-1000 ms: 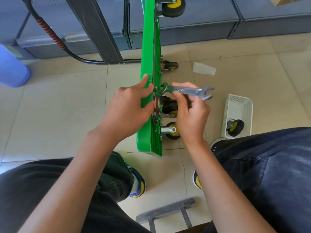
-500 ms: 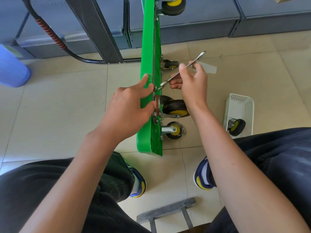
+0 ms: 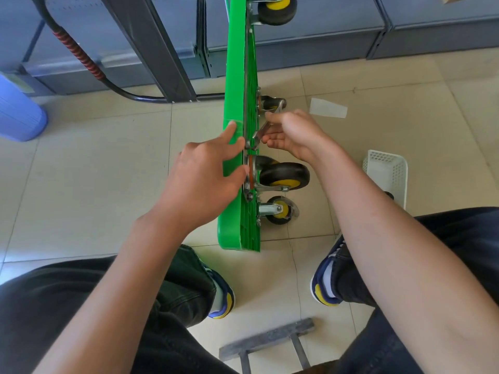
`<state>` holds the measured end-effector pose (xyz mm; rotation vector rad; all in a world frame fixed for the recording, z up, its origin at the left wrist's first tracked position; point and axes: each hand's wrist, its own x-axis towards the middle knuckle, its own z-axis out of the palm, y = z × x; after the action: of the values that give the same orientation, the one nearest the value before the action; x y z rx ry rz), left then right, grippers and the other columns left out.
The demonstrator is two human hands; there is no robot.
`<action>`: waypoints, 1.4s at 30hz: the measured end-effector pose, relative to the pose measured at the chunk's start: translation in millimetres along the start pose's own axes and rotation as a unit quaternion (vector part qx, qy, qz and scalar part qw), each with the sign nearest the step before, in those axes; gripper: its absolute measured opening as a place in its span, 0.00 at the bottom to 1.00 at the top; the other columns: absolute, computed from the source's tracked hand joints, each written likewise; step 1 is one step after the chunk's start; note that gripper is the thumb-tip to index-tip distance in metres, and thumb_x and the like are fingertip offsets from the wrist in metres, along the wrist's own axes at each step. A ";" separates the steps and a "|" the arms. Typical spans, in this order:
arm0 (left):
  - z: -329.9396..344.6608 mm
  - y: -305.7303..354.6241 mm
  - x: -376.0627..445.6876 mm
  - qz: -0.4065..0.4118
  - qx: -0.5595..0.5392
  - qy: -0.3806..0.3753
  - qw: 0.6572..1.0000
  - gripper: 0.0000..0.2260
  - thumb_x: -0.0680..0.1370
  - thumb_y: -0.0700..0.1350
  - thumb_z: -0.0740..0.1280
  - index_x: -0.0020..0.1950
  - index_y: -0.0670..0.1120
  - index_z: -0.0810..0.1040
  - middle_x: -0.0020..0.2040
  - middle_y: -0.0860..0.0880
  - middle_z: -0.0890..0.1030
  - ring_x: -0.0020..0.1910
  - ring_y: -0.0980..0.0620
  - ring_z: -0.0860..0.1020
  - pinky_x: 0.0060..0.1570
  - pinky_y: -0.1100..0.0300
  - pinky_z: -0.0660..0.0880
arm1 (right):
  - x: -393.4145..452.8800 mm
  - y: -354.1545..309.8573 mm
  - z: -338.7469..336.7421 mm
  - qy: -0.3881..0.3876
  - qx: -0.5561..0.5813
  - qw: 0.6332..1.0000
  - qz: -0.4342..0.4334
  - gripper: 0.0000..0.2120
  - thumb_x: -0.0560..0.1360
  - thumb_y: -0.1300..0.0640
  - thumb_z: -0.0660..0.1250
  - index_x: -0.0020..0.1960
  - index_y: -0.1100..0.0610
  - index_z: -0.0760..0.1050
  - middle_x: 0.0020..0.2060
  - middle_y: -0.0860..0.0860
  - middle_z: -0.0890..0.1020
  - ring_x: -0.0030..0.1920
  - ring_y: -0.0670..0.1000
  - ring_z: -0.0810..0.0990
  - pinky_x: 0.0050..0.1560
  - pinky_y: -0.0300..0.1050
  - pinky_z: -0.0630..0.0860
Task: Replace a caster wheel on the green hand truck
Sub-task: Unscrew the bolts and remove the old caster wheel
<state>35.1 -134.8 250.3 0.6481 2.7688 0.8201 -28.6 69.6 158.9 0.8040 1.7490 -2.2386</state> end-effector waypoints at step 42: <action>0.7 0.9 -0.4 -0.002 0.004 -0.001 1.000 0.21 0.80 0.45 0.69 0.73 0.50 0.74 0.77 0.57 0.65 0.44 0.51 0.83 0.47 0.62 0.74 | -22.6 -0.3 29.3 0.128 -0.140 0.946 -0.264 0.08 0.83 0.57 0.65 0.58 0.59 0.76 0.34 0.53 0.84 0.30 0.49 0.82 0.33 0.46 0.81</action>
<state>36.0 -134.0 250.3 0.6444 2.7718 0.8058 -18.5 38.1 175.5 0.6413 2.5964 -2.1606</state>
